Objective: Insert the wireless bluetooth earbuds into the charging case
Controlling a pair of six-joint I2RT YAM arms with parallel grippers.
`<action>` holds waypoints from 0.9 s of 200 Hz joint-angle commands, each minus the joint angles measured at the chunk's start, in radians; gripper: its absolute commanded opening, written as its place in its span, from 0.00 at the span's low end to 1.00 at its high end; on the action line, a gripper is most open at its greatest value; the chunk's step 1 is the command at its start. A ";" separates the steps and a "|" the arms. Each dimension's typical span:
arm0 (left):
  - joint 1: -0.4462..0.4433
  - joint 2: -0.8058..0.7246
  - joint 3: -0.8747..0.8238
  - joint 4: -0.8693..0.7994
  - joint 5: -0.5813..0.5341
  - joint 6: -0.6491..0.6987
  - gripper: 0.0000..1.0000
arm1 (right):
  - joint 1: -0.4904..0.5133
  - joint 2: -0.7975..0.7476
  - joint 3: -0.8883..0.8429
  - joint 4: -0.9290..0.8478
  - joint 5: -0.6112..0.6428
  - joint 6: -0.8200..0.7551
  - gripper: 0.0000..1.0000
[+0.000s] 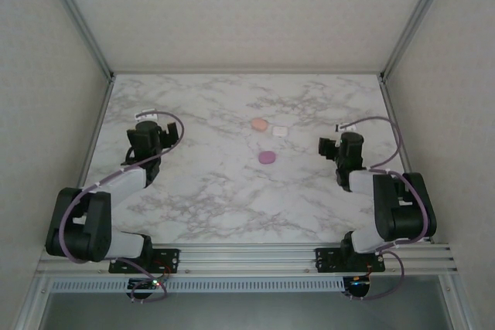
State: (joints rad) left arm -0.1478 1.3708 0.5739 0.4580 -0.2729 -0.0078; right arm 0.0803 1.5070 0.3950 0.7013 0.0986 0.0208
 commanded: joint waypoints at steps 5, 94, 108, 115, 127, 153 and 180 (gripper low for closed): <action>0.027 0.025 -0.007 0.139 0.087 0.057 1.00 | -0.008 0.021 -0.061 0.225 -0.119 -0.047 0.82; 0.040 0.050 0.086 -0.078 -0.012 0.041 1.00 | -0.015 0.032 0.001 0.118 -0.028 -0.004 0.99; 0.039 0.051 0.082 -0.084 0.012 0.014 1.00 | -0.015 0.032 0.002 0.118 -0.028 -0.005 0.99; 0.038 0.051 0.076 -0.087 0.050 0.031 1.00 | -0.014 0.032 0.002 0.118 -0.028 -0.005 0.99; 0.038 0.052 0.042 -0.045 0.075 0.050 1.00 | -0.014 0.031 0.002 0.118 -0.028 -0.005 0.99; 0.045 0.059 -0.094 0.161 0.125 0.057 1.00 | -0.015 0.032 0.001 0.118 -0.027 -0.005 0.99; 0.066 0.102 -0.168 0.324 0.158 0.048 1.00 | -0.015 0.032 0.002 0.118 -0.027 -0.005 0.99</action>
State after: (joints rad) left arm -0.1078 1.4357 0.4603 0.5976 -0.1791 0.0349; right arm 0.0696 1.5345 0.3855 0.7898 0.0582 0.0139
